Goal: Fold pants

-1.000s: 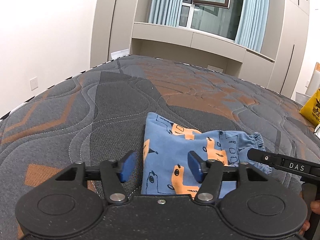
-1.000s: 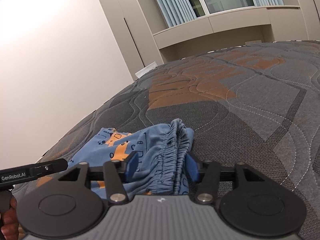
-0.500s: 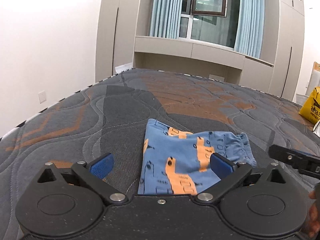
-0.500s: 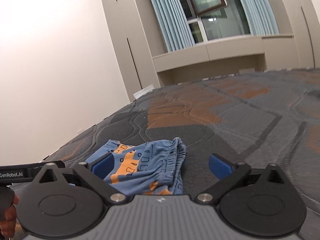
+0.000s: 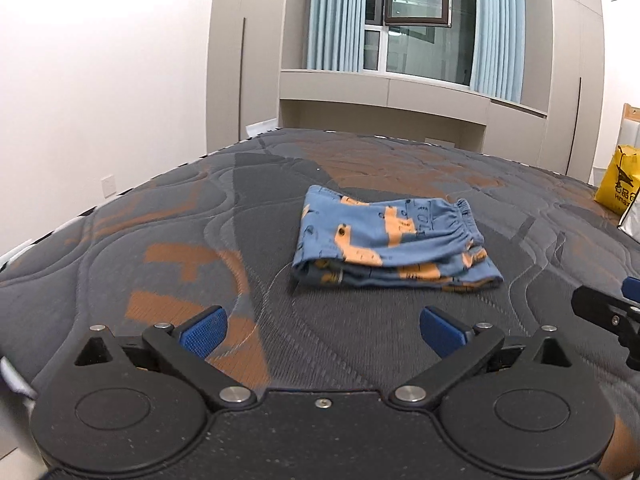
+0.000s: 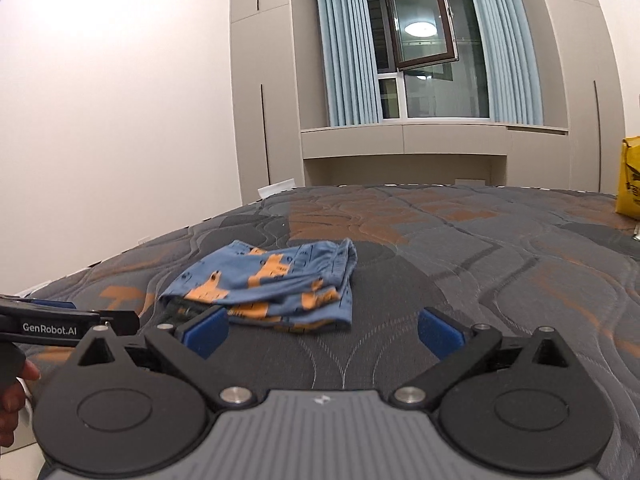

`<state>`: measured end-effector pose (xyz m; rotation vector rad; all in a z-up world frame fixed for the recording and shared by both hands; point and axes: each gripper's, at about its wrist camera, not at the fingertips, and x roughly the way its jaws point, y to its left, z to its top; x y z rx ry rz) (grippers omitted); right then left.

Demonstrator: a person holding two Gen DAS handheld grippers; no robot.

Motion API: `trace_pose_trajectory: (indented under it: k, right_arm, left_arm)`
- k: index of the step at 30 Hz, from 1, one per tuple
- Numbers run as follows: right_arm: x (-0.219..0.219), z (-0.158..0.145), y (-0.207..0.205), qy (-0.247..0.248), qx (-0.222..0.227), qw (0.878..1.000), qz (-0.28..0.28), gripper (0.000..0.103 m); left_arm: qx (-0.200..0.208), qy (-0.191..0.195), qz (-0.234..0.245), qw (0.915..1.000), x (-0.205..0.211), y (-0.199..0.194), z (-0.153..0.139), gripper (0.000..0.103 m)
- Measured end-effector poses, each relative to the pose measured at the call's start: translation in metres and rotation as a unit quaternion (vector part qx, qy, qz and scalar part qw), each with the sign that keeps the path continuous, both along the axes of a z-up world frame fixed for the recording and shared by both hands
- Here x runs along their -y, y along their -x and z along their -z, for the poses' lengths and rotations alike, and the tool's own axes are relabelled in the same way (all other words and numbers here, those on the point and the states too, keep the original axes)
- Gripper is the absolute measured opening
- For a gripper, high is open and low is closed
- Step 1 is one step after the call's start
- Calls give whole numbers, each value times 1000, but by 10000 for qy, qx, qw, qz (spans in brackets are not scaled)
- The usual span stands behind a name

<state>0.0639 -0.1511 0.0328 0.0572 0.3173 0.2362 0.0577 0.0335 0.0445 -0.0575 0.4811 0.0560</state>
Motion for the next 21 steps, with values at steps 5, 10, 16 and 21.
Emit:
trace_pose_trajectory:
  k: [5, 10, 16, 21]
  right_arm:
    - [-6, 5, 26, 123, -64, 9999, 87, 103]
    - [-5, 14, 41, 73, -245, 9996, 140, 103]
    - [-6, 16, 48, 77, -297, 9993, 193, 103]
    - [-7, 16, 47, 99, -288, 9994, 186, 103]
  left_arm:
    - [30, -166, -115, 9998, -4, 27, 7, 102]
    - [-19, -128, -174, 9998, -12, 42, 12, 102]
    - [-37, -119, -172, 9998, -16, 46, 14, 102]
    - [-31, -103, -175, 9998, -16, 47, 14, 102]
